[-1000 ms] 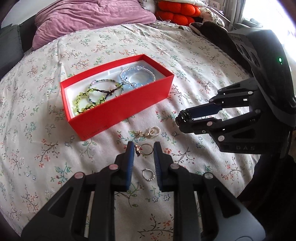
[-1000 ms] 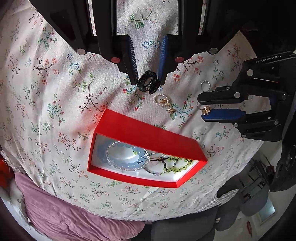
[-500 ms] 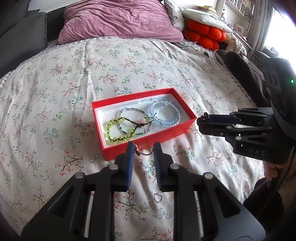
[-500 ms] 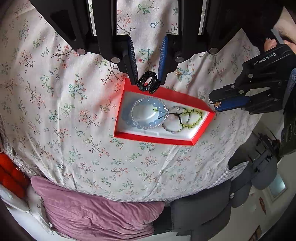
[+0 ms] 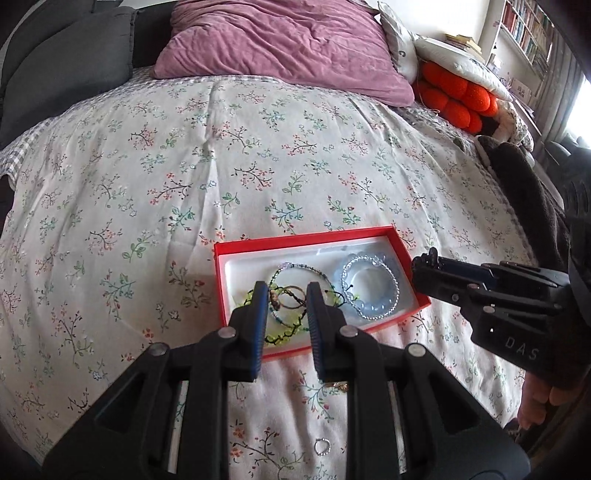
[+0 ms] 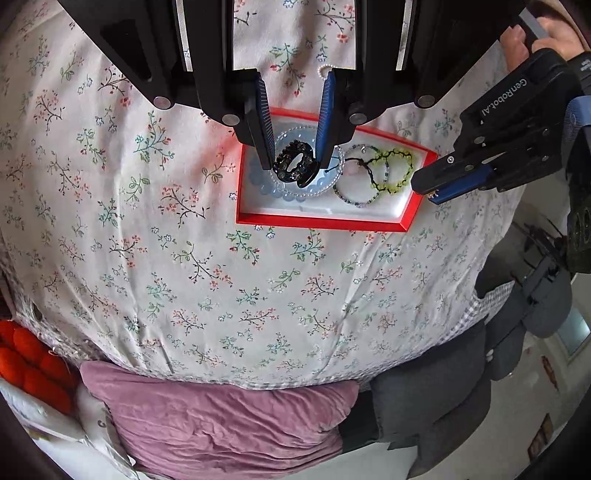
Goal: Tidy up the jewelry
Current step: 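Grasp the black hair clip with the right tool while the left tool grasps a gold ring, then lower the hair clip and gold ring into the red box and open both tools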
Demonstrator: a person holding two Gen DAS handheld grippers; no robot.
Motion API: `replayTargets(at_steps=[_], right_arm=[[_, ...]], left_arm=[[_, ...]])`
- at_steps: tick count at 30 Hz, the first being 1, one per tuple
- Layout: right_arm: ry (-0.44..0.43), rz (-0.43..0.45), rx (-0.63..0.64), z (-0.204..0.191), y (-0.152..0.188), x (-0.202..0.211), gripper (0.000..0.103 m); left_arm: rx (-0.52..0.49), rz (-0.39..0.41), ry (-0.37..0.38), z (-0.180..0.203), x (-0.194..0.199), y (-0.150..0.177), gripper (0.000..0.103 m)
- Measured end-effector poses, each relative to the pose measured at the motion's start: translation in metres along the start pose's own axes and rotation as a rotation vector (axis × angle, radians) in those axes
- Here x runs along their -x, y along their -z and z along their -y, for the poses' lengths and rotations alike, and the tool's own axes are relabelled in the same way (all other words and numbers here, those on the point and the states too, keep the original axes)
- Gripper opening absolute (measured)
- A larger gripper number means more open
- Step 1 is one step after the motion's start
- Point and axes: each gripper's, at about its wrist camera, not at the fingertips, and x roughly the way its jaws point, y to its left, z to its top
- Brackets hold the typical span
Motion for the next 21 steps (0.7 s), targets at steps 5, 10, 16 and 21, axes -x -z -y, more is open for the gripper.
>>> replayTargets(at_steps=[5,10,16,21], right_arm=[[0.008,-0.029,-0.022,0.000,-0.003,-0.018,0.023],[0.018,-0.064,-0.049,0.003,-0.003,-0.035,0.023],[0.023,-0.082,-0.053,0.000,-0.005,-0.045,0.023],[0.024,-0.098,-0.052,-0.002,-0.006,-0.052,0.023]], left_arm=[[0.034,-0.033,-0.028,0.000,-0.019,-0.002,0.023],[0.042,-0.063,-0.056,0.001,-0.035,-0.005,0.023],[0.059,-0.092,-0.067,-0.003,-0.046,-0.004,0.023],[0.070,-0.092,-0.067,-0.006,-0.047,-0.005,0.023]])
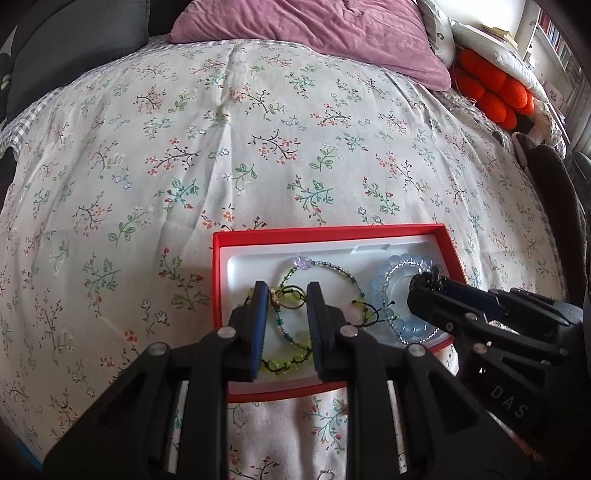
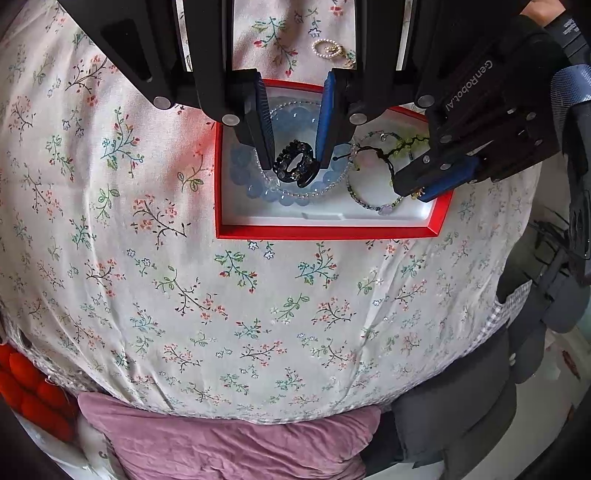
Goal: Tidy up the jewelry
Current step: 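Lower the hair clip and gold ring into the red box and open both tools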
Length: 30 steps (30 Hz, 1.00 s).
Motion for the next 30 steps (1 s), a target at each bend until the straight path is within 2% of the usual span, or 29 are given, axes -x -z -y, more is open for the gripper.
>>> replayTargets(at_steps=[13,17,19,20,21,23,26,30], right_arm=[[0.000,-0.013,-0.027,0.007,0.000,0.002,0.025],[-0.008,-0.007,-0.020,0.008,0.001,0.009,0.029],[-0.007,0.002,-0.014,0.008,0.002,0.014,0.033],[-0.005,0.007,-0.012,0.009,0.002,0.017,0.038],[-0.002,0.013,-0.011,0.010,0.003,0.021,0.047],[0.007,0.034,-0.018,0.013,0.004,0.029,0.059],[0.014,0.050,-0.021,0.018,0.006,0.039,0.060],[0.035,0.048,-0.017,0.025,0.012,0.046,0.068]], left_arm=[[0.000,0.006,0.009,0.000,0.006,-0.001,0.024],[-0.007,0.005,0.013,0.003,0.012,0.001,0.027],[-0.004,0.009,0.017,0.004,0.016,0.002,0.035],[0.000,0.014,0.019,0.004,0.019,0.002,0.043],[0.003,0.017,0.020,0.004,0.022,0.002,0.049],[0.005,0.019,0.024,0.006,0.027,0.003,0.053],[0.002,0.018,0.024,0.009,0.034,0.008,0.062],[-0.014,0.009,0.007,0.013,0.042,0.015,0.076]])
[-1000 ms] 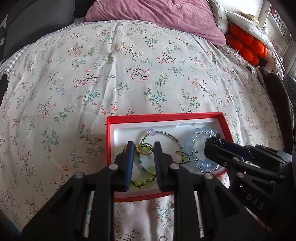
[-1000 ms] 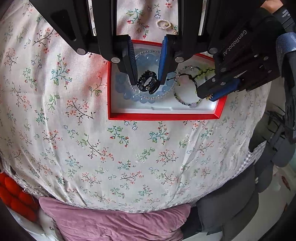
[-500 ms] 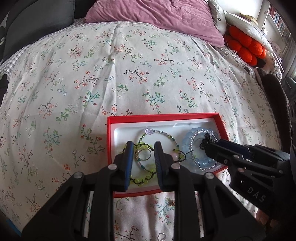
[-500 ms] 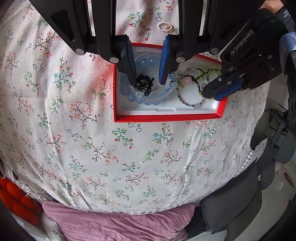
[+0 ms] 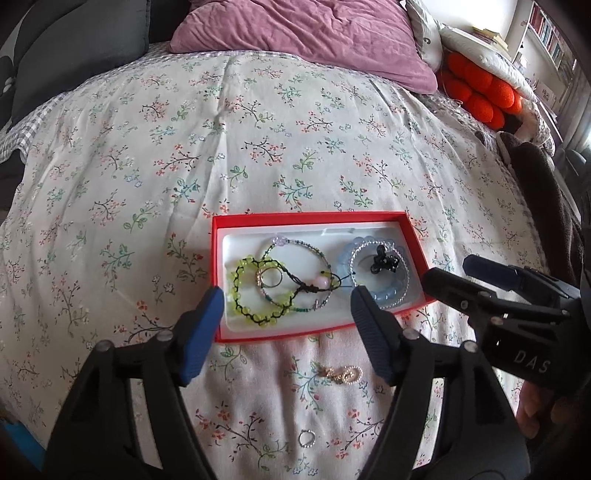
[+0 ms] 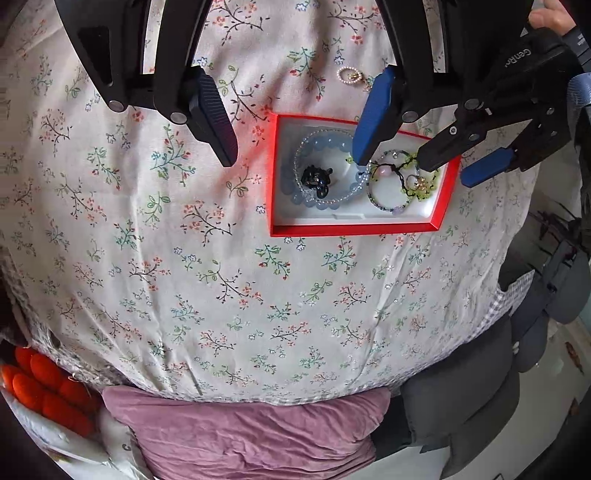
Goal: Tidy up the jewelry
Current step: 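Lower the hair clip and gold ring into the red box and open both tools, then move both open tools back toward the pearl ring and small silver ring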
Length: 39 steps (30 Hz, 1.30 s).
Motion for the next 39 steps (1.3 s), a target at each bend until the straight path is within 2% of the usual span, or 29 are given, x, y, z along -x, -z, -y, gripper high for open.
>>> replayTargets(at_steps=[7,9,11,24,29,37,39], right_arm=[[0.019,-0.008,0.021,0.006,0.018,0.009,0.070],[0.024,-0.007,0.027,0.006,0.024,0.012,0.078],[0.036,0.004,0.032,0.006,0.031,0.013,0.079],[0.068,-0.079,0.109,0.010,0.068,0.001,0.083],[0.075,-0.105,0.135,0.011,0.080,-0.006,0.083],[0.100,-0.169,0.227,0.001,0.105,-0.033,0.083],[0.105,-0.160,0.240,0.001,0.109,-0.036,0.086]], left_arm=[[-0.011,-0.022,-0.051,0.000,0.008,0.015,0.088],[-0.015,-0.023,-0.066,0.000,0.009,0.021,0.096],[-0.022,-0.018,-0.077,-0.001,0.011,0.027,0.099],[-0.054,-0.051,-0.099,-0.016,0.006,0.073,0.101],[-0.057,-0.041,-0.095,-0.025,0.004,0.091,0.101],[-0.101,-0.068,-0.103,-0.028,-0.013,0.107,0.101],[-0.097,-0.078,-0.106,-0.028,-0.018,0.110,0.101]])
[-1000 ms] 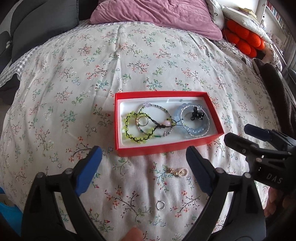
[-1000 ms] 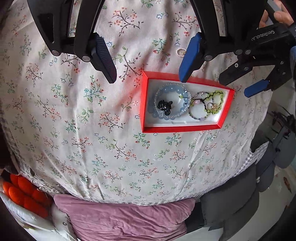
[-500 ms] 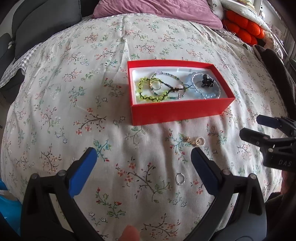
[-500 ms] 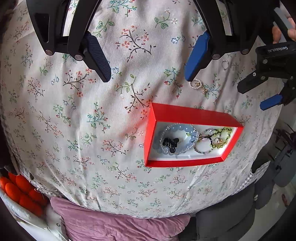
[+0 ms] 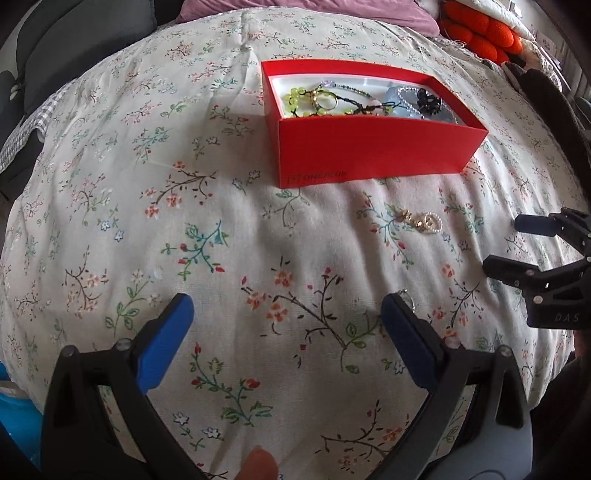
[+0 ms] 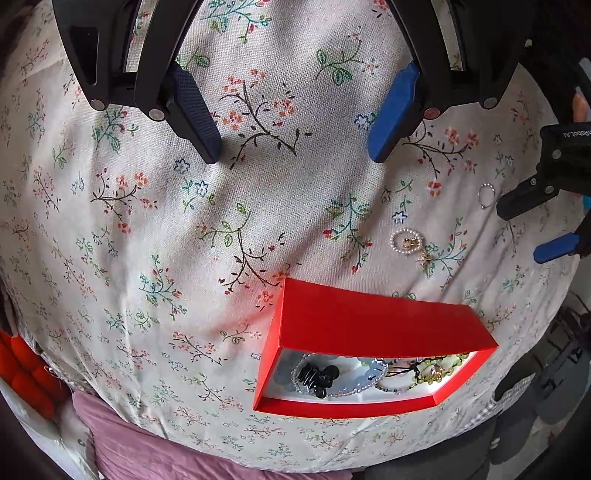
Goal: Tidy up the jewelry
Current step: 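Move both open tools back toward the pearl ring and small silver ring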
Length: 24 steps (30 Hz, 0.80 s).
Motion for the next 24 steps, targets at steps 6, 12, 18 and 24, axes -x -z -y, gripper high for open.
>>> replayTargets(at_steps=[6,12,18,24], right_arm=[[-0.019,0.032,-0.016,0.006,0.004,-0.005,0.098],[-0.015,0.100,0.003,0.007,0.008,-0.012,0.103],[-0.011,0.068,-0.003,0.007,0.003,-0.014,0.103],[-0.003,0.036,0.016,0.003,-0.005,-0.013,0.103]], left_arm=[[-0.017,0.036,-0.024,0.004,-0.006,0.010,0.102],[0.016,0.097,-0.039,0.005,-0.009,0.019,0.103],[0.014,0.080,-0.030,0.004,-0.011,0.016,0.103],[0.033,0.070,0.006,0.000,-0.010,0.012,0.103]])
